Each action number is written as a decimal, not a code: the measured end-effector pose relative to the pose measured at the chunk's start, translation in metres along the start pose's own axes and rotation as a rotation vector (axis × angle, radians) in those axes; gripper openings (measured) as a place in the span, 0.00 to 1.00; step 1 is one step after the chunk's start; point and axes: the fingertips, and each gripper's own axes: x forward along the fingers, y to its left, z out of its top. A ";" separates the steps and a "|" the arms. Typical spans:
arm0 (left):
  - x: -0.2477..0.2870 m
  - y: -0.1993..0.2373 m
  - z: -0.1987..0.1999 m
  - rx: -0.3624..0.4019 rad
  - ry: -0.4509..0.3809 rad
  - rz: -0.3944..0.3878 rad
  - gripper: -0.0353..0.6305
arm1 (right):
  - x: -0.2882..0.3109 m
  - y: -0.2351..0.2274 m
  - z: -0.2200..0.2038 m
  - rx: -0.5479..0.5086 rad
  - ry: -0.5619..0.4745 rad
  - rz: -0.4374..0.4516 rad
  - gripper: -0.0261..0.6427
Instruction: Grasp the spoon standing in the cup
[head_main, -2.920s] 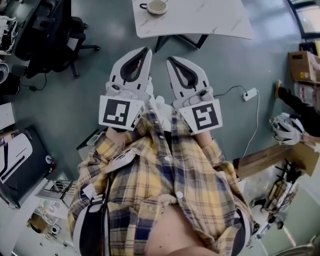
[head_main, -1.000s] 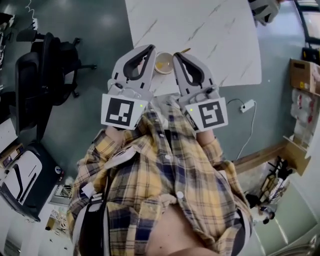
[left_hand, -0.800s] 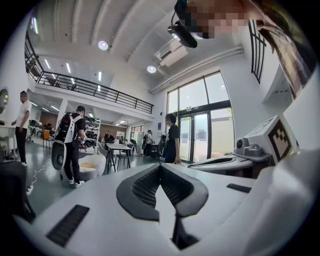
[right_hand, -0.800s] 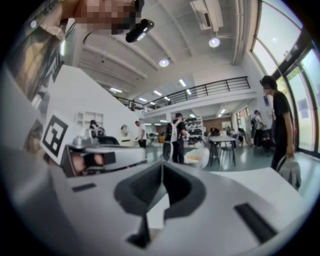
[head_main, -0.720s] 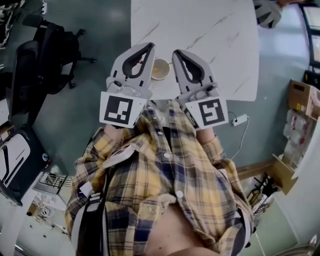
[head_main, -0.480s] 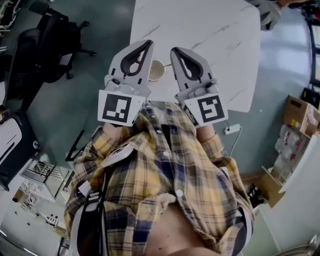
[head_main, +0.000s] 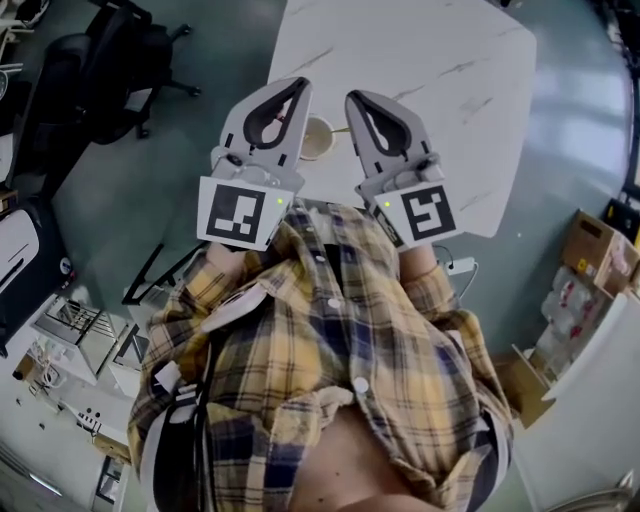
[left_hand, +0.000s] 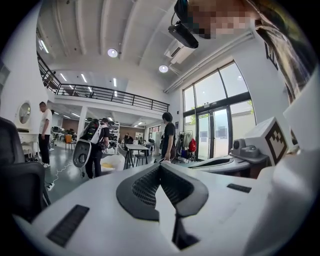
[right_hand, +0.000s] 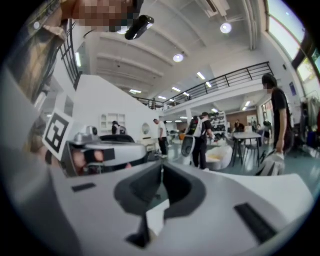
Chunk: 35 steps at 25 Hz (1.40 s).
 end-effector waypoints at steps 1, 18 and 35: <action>0.000 0.001 0.000 -0.002 -0.001 -0.008 0.08 | 0.001 0.000 -0.001 0.002 0.004 -0.009 0.09; -0.001 0.005 -0.016 -0.045 -0.004 -0.084 0.08 | -0.004 0.003 -0.017 0.024 0.044 -0.107 0.09; 0.006 -0.012 -0.041 -0.050 0.048 -0.197 0.08 | -0.015 -0.007 -0.057 0.147 0.121 -0.183 0.10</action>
